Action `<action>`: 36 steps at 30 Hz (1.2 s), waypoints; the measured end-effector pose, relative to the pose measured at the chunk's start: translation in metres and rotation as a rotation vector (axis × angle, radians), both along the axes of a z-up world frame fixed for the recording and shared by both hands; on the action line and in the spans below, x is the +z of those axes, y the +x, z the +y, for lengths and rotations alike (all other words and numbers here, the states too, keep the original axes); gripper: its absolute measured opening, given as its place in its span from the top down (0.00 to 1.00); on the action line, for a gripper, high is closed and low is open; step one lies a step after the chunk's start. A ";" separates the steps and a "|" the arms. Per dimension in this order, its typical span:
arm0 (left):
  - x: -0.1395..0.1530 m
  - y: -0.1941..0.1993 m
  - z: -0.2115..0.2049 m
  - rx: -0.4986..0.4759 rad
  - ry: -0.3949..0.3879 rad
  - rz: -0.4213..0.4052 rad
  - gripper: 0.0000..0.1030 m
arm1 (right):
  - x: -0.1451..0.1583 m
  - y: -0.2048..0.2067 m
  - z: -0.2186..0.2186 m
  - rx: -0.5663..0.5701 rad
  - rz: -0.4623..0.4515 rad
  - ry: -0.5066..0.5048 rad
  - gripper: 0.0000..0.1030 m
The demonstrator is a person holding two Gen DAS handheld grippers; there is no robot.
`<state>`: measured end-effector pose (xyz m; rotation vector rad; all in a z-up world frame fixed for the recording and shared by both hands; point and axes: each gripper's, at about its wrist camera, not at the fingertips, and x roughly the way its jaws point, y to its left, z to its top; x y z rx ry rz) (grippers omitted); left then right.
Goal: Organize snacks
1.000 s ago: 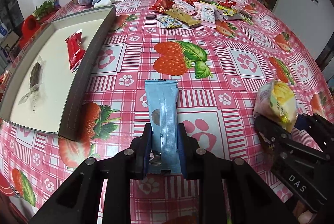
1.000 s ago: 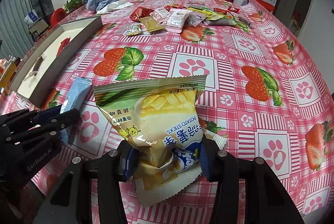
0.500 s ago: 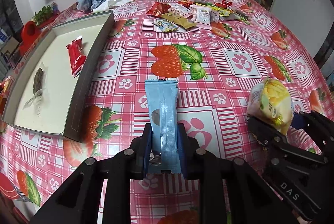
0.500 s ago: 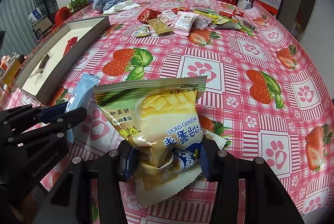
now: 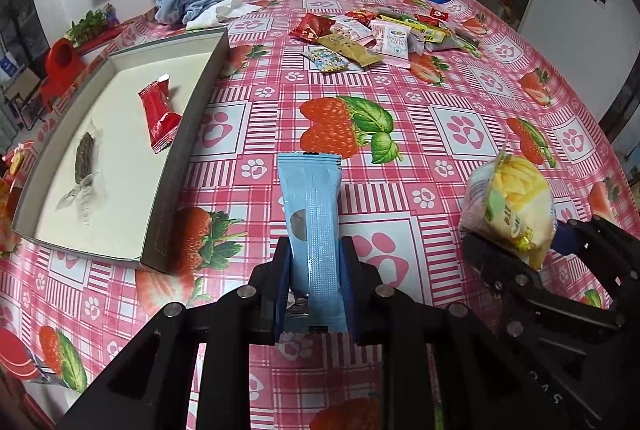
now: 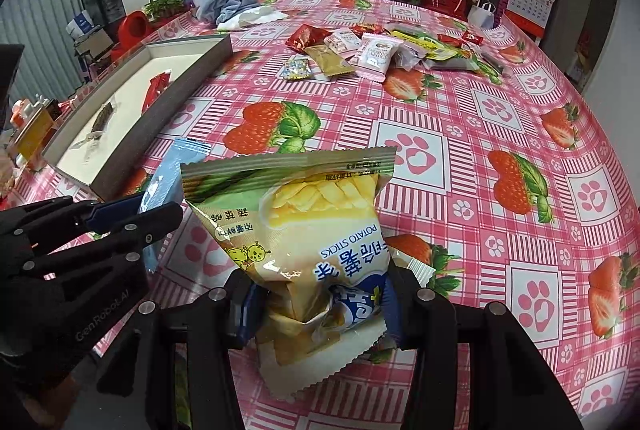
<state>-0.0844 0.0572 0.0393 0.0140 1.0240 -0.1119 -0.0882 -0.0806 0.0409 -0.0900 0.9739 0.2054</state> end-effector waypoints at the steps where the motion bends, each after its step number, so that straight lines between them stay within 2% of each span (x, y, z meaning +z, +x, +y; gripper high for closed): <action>1: 0.000 0.000 0.000 -0.001 0.000 0.001 0.75 | 0.001 0.000 0.001 0.002 -0.002 0.000 0.51; 13: 0.013 0.000 0.007 0.004 -0.019 -0.028 0.75 | 0.008 0.003 0.002 -0.002 -0.008 -0.001 0.51; 28: 0.023 0.003 0.033 0.056 -0.022 -0.048 0.75 | 0.024 0.013 0.032 0.067 -0.052 0.007 0.51; 36: 0.038 0.013 0.067 0.139 -0.014 -0.081 0.75 | 0.029 0.020 0.054 0.129 -0.067 0.006 0.51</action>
